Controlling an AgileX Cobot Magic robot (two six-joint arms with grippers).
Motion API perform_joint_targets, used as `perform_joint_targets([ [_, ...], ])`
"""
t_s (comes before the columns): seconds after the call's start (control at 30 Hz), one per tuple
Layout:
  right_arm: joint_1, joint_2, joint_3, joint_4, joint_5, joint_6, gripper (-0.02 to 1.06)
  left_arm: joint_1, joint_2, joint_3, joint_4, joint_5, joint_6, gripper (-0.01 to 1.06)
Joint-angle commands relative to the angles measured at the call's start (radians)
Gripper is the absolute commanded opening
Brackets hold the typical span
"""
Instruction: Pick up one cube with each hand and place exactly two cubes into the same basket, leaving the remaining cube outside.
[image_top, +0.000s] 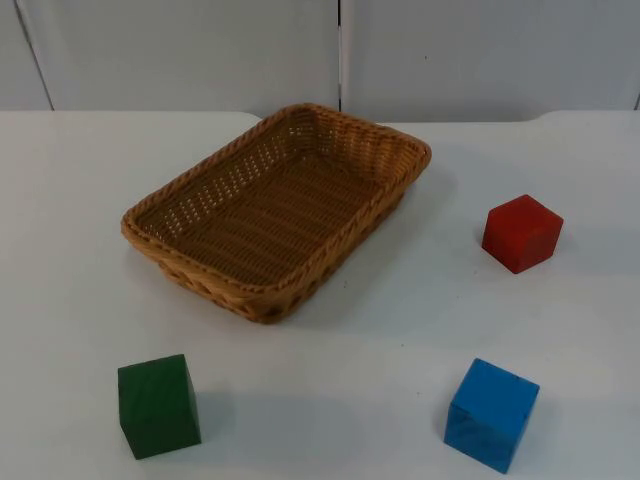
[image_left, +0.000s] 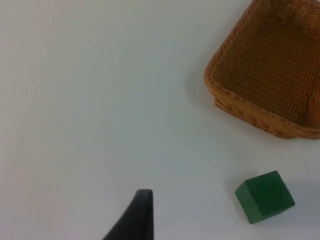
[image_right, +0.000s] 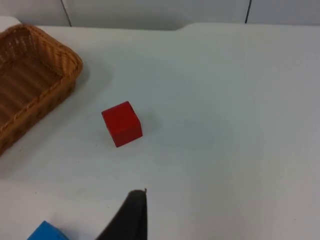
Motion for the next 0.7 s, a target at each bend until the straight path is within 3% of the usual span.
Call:
perform_joint_targets([
  [0.0, -0.004, 0.054, -0.024, 0.003, -0.024, -0.012, 1.05, 0.005, 0.042, -0.017, -0.017, -0.022, 0.012, 1.05],
  [0.67, -0.004, 0.469, -0.191, 0.010, -0.141, -0.085, 1.05, 0.005, 0.378, -0.109, -0.082, -0.064, 0.124, 1.05],
])
